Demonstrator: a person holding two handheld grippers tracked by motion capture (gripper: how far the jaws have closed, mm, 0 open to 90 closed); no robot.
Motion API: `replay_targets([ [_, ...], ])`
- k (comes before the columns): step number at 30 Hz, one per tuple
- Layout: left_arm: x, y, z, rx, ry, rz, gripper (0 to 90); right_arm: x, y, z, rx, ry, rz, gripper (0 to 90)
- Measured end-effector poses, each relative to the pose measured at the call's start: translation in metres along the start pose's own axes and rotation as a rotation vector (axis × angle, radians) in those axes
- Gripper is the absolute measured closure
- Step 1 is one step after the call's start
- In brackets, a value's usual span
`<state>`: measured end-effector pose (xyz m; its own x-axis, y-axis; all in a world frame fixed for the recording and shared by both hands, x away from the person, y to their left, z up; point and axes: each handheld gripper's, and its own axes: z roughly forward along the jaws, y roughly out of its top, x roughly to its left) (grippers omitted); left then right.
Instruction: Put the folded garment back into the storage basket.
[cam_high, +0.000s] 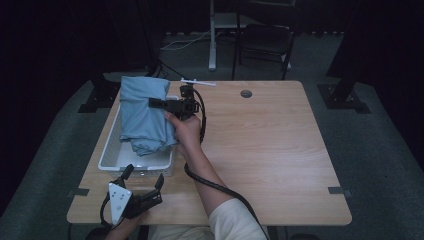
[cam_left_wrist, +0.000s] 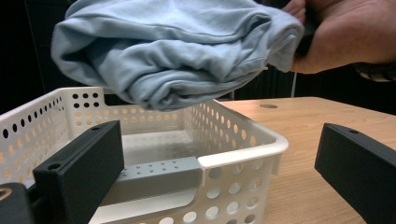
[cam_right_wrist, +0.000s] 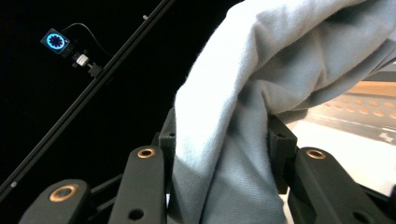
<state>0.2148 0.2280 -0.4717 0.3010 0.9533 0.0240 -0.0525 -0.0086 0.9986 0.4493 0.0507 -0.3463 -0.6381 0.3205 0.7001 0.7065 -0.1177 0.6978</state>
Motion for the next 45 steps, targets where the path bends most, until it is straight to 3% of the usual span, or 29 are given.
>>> replay_targets([
  [10, 0.000, 0.000, 0.000, -0.001, -0.002, -0.001, 2.6, -0.003, -0.006, 0.022, 0.020, 0.012, 0.016, 61.0],
  [24, 0.000, 0.000, 0.000, -0.002, -0.006, -0.002, 2.6, -0.007, -0.013, 0.040, 0.038, 0.020, 0.040, 61.0],
  [40, 0.000, 0.000, 0.000, -0.003, -0.008, -0.003, 2.6, -0.019, -0.021, 0.047, 0.062, -0.029, 0.055, 60.9],
  [45, 0.000, 0.000, 0.000, -0.004, -0.011, -0.003, 2.7, -0.023, -0.025, 0.051, 0.079, -0.067, 0.047, 60.9],
])
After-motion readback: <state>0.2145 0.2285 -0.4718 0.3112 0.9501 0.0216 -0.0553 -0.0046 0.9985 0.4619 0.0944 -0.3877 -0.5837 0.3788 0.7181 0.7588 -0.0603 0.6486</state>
